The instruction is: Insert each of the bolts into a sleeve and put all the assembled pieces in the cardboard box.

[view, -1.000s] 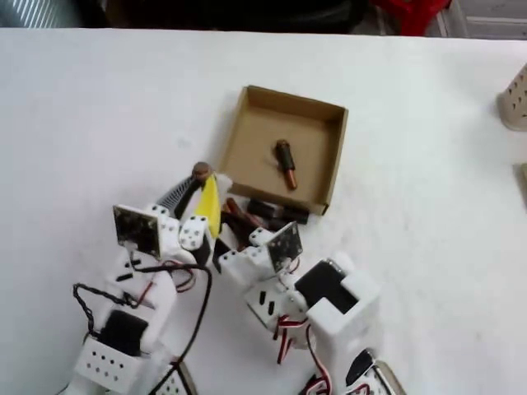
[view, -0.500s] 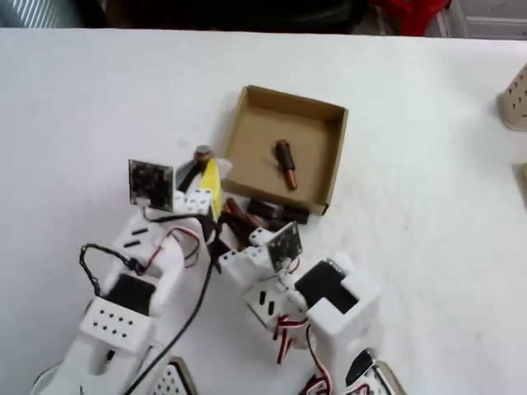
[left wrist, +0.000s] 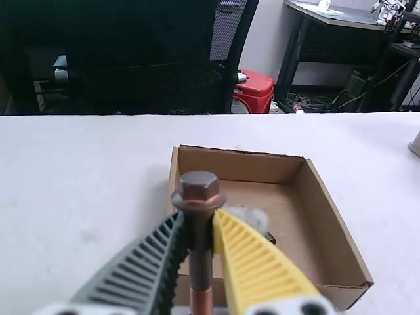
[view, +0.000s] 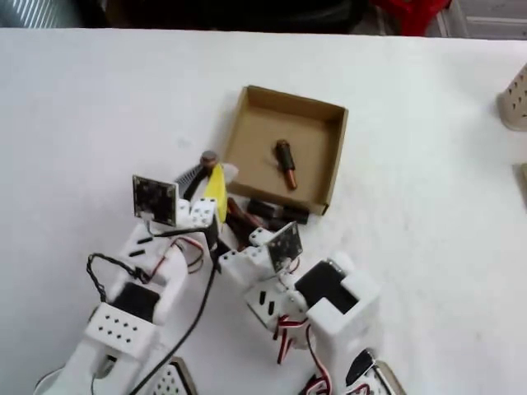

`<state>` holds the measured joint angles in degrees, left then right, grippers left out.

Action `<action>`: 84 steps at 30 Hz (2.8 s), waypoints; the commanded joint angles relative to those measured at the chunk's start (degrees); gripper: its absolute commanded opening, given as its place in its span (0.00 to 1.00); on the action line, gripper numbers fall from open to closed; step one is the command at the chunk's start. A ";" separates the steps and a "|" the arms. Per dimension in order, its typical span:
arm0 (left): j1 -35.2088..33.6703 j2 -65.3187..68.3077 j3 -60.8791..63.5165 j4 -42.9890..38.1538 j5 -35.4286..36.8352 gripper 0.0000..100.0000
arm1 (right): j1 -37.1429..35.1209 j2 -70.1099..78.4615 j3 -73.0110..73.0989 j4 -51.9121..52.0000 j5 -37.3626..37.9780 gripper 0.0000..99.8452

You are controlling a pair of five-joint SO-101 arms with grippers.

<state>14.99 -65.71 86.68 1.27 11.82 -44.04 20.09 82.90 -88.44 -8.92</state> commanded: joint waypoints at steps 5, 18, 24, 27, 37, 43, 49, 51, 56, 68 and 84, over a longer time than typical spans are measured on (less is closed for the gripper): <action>0.57 -1.80 -1.05 1.05 -0.53 0.02 | 0.22 -0.22 -1.14 0.40 -0.09 0.02; 0.66 -1.89 -1.67 2.29 -0.44 0.02 | 0.22 -0.22 -1.23 1.19 -0.09 0.02; 0.66 -7.34 -1.67 7.21 -0.26 0.02 | 0.31 -0.57 -1.85 3.03 -0.09 0.02; 1.63 -12.18 -1.67 12.40 -0.26 0.02 | 0.31 -0.57 -1.85 2.95 -0.09 0.02; 1.89 -7.69 -1.76 11.96 -0.53 0.02 | 0.31 -0.66 -1.76 2.77 -0.09 0.02; 1.71 -0.40 -1.76 6.24 -0.53 0.02 | 0.31 -0.57 -1.76 2.77 -0.09 0.02; 1.71 -0.31 -2.55 8.62 -0.53 0.02 | 0.31 -0.66 -1.76 2.77 -0.09 0.02; 1.71 -0.31 -2.55 8.88 -0.53 0.02 | 0.31 -0.66 -1.67 2.77 -0.09 0.02; 2.07 -0.13 -2.20 12.92 -0.53 0.02 | 1.19 -0.75 -1.67 2.68 -0.09 0.02; 2.24 0.13 -1.93 17.67 -0.53 0.25 | 1.27 -0.75 -1.67 2.68 -0.09 0.02; -5.85 -0.22 -9.05 19.16 13.63 0.59 | 1.27 -0.75 -1.67 2.68 -0.09 0.02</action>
<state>13.85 -65.89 84.40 20.53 19.21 -43.34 20.18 82.37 -85.45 -9.01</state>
